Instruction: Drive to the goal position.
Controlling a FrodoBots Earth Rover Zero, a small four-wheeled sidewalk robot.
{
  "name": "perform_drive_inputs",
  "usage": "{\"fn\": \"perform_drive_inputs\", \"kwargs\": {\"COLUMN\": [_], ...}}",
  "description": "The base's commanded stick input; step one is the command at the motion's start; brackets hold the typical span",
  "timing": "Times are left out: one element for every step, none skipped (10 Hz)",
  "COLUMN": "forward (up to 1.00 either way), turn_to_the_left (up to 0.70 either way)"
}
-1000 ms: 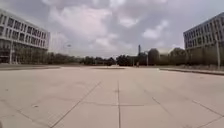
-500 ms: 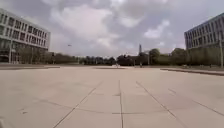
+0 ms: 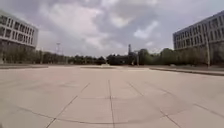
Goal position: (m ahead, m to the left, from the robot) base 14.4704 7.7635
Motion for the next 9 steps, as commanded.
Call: {"fn": "perform_drive_inputs", "kwargs": {"forward": [0.5,0.5,0.5,0.5,0.5,0.5,0.5,0.5,0.5], "turn_to_the_left": [-0.02,-0.02,-0.02,-0.02,-0.02,-0.02,-0.02,-0.02,-0.02]}}
